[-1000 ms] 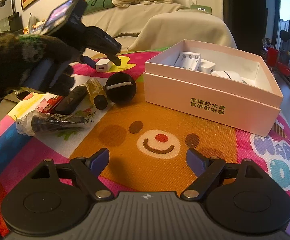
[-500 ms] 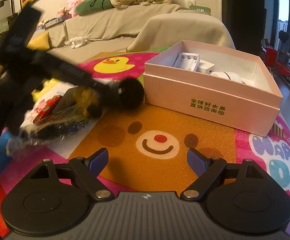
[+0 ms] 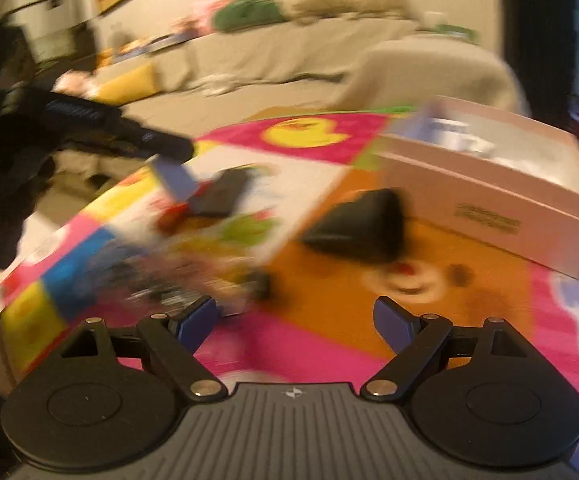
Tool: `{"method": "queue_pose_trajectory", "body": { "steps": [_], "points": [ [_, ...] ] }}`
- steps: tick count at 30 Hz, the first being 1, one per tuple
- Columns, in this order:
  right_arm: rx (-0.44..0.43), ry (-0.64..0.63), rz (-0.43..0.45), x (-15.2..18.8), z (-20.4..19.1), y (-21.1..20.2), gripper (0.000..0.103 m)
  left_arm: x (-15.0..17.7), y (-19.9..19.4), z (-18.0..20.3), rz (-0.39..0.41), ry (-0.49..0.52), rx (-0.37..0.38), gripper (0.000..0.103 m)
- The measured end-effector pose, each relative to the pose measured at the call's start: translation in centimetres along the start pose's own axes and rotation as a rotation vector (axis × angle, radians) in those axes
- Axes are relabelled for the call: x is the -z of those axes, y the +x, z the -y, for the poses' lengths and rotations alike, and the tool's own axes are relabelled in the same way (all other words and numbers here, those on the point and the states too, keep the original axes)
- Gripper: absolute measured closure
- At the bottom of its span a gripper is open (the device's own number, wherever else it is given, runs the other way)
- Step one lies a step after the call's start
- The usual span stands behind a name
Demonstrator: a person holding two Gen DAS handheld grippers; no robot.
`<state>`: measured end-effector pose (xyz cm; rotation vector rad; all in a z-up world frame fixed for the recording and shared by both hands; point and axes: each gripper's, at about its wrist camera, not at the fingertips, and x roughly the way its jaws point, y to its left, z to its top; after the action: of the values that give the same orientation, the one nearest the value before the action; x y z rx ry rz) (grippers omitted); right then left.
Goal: Organize rigid objects
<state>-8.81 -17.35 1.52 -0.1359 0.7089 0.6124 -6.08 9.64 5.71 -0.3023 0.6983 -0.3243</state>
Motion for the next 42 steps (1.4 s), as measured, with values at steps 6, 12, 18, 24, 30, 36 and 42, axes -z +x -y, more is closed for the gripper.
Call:
{"method": "queue_pose_trajectory", "body": {
  "steps": [6,12,18,24,30,36,42],
  "points": [
    [-0.083,-0.125,-0.003,-1.3,-6.0,1.2,0.016,1.4,-1.7,-3.3,0.041,-0.123,-0.012,0.066],
    [-0.042,-0.236,0.002,-2.8,-9.8,3.1,0.016,3.2,-1.9,-4.4,0.012,-0.164,0.022,0.066],
    [0.038,-0.322,-0.024,-2.0,-10.6,4.3,0.018,5.2,-1.6,-4.1,-0.028,-0.15,0.019,0.066],
    [0.048,-0.241,-0.061,-2.3,-6.2,1.8,0.024,5.9,-0.9,-2.0,-0.028,-0.025,-0.038,0.064],
    [0.088,-0.096,-0.007,-4.8,-3.4,1.1,0.024,6.5,-0.9,-0.9,-0.026,0.046,-0.059,0.063],
    [0.031,0.015,-0.039,-9.0,-3.7,6.8,0.024,6.6,-1.7,-0.7,-0.017,0.099,-0.171,0.063],
    [-0.002,0.004,-0.12,-10.8,-6.1,11.7,0.05,7.1,-2.9,-2.7,0.011,0.029,-0.117,0.063]
  ]
}}
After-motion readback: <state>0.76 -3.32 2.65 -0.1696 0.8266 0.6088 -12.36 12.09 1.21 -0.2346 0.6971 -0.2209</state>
